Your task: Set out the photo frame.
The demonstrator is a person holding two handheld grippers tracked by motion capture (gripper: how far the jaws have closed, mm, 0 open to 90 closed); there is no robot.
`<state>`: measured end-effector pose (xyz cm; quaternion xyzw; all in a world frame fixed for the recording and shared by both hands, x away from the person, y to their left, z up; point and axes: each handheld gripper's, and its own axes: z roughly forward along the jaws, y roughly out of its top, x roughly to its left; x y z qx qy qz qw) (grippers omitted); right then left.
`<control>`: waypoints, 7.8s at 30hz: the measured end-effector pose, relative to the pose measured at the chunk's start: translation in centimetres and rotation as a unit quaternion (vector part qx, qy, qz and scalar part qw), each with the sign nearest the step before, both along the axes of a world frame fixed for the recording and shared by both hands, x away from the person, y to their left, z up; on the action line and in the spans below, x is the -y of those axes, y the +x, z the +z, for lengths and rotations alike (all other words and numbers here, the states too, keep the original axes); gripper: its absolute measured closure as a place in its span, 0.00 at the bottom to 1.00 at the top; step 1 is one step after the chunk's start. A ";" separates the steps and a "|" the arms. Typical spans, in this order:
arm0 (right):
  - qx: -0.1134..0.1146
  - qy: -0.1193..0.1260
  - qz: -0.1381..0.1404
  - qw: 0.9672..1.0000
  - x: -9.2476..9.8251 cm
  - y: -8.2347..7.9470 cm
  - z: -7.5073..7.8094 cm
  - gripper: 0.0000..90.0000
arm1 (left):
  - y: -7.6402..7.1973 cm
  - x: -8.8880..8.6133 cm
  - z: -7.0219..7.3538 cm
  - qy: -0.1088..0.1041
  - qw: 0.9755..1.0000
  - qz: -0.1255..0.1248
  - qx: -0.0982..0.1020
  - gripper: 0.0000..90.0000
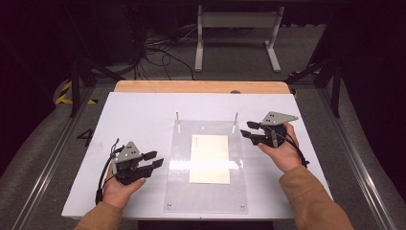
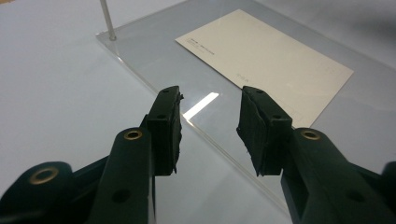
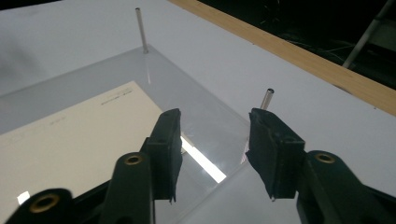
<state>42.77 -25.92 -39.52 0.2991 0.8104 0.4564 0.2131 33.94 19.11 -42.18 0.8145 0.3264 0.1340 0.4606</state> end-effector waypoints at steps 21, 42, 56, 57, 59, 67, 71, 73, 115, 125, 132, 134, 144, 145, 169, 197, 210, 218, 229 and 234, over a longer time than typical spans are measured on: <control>-0.013 0.059 -0.072 0.996 -1.0 6.2 -2.7 0.74 | -1.2 -0.8 -0.6 0.004 1.000 0.020 -0.004 0.63; -0.031 0.001 -0.077 0.997 -2.4 7.4 -5.8 0.94 | -0.6 -0.1 -1.0 0.012 1.000 0.013 -0.008 0.63; -0.011 0.028 -0.076 0.997 -2.0 7.1 -4.1 0.95 | -0.6 0.1 -1.1 0.015 1.000 0.010 -0.008 0.64; -0.017 0.031 -0.080 0.996 -2.0 7.1 -4.1 0.95 | -0.6 0.1 -1.1 0.015 1.000 0.009 -0.008 0.64; -0.025 0.033 -0.090 0.995 -2.1 7.1 -4.0 0.95 | -0.7 0.1 -1.1 0.012 1.000 0.012 -0.007 0.64; -0.058 0.032 -0.108 0.992 -2.4 7.9 -3.5 0.95 | -0.7 -0.3 -1.2 0.009 1.000 0.011 -0.008 0.64; -0.075 0.032 -0.108 0.991 -2.4 8.5 -3.3 0.95 | -0.5 -0.4 -1.4 0.010 1.000 0.010 -0.011 0.64; -0.079 0.031 -0.109 0.990 -2.4 8.6 -3.2 0.95 | -0.5 -0.3 -1.4 0.010 1.000 0.013 -0.013 0.64; -0.178 0.107 -0.147 0.967 -1.9 12.0 -3.0 0.95 | -1.6 3.9 -1.4 0.028 0.975 -0.117 0.189 0.22; -0.176 0.112 -0.155 0.966 -2.0 11.8 -3.1 0.94 | -0.6 4.9 -1.8 0.004 0.973 -0.133 0.191 0.37; -0.170 0.118 -0.148 0.967 -1.8 11.6 -3.2 0.94 | -0.7 4.6 -1.5 -0.001 0.969 -0.130 0.209 0.56; -0.165 0.115 -0.145 0.969 -1.8 11.5 -3.2 0.94 | -0.7 4.7 -1.5 -0.001 0.969 -0.130 0.210 0.57; -0.159 0.119 -0.126 0.972 -1.2 10.9 -3.1 0.80 | -0.5 4.6 -1.2 -0.009 0.971 -0.129 0.202 0.57; -0.155 0.120 -0.121 0.973 -1.0 10.7 -3.0 0.77 | -0.5 4.6 -1.2 -0.009 0.971 -0.129 0.202 0.57; -0.042 0.137 -0.034 0.989 2.8 0.2 0.6 0.54 | 0.1 4.5 0.2 -0.012 0.975 -0.130 0.182 0.57; 0.037 0.039 0.041 0.998 4.2 -9.6 0.2 0.35 | 0.2 4.5 0.5 -0.014 0.976 -0.127 0.174 0.57; 0.097 0.025 0.092 0.991 1.5 -9.9 -0.4 0.28 | 0.4 4.5 0.7 -0.023 0.977 -0.125 0.173 0.57; 0.138 0.050 0.127 0.981 -0.2 -9.0 -0.8 0.29 | 0.5 4.6 0.8 -0.025 0.977 -0.125 0.171 0.57; 0.145 0.046 0.148 0.977 -1.6 -8.3 -1.6 0.61 | 0.5 4.7 0.9 -0.026 0.977 -0.126 0.171 0.57; 0.144 0.032 0.150 0.978 -1.6 -8.3 -1.5 0.63 | 0.5 4.7 0.9 -0.025 0.977 -0.126 0.172 0.58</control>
